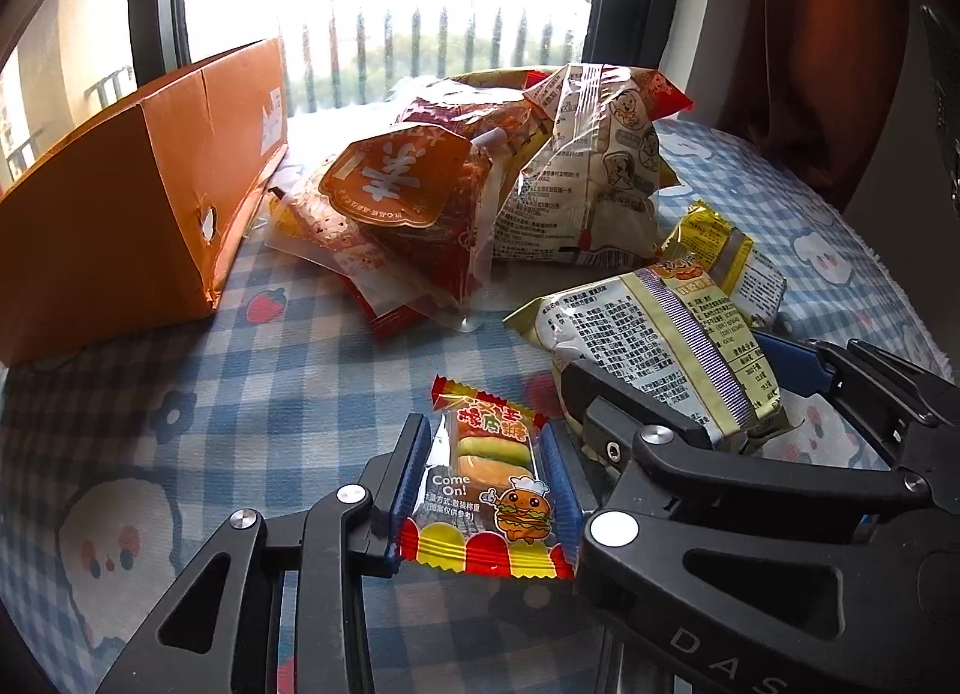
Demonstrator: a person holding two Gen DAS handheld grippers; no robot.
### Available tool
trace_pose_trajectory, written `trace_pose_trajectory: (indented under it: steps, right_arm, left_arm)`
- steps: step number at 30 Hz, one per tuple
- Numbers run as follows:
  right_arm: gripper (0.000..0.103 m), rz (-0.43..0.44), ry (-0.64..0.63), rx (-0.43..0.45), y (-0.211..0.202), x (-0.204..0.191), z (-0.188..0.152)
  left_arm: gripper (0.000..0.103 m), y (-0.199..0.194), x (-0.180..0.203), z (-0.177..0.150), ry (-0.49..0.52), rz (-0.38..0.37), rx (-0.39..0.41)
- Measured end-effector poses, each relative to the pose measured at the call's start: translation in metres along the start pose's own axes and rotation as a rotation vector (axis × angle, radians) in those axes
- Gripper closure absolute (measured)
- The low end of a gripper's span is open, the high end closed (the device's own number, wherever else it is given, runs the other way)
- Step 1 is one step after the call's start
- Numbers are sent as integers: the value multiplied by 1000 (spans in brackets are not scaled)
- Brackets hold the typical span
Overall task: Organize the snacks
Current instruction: 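Grasp the burger candy packet with the left tool while the right tool grasps the green biscuit packet, then carry both packets over the orange box and open both tools to drop them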
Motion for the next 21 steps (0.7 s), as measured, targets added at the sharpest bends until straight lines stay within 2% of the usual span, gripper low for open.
trace_pose_trajectory:
  steps: [11,21]
  right_arm:
    - [26,9,5,55,-26,-6,9]
    - [26,25,1,151,-65,-16,40]
  left_arm:
    - [65,-29,2,10,-17,8,77]
    - [66,-71,0,41,-30,27,175]
Point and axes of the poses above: each gripper's, at about its wrist camera, not at the fingertips, and y roughly the way its jaws point, x to its right, z to its top, the point moved 9 cm from there along y, roughly the way its jaws point
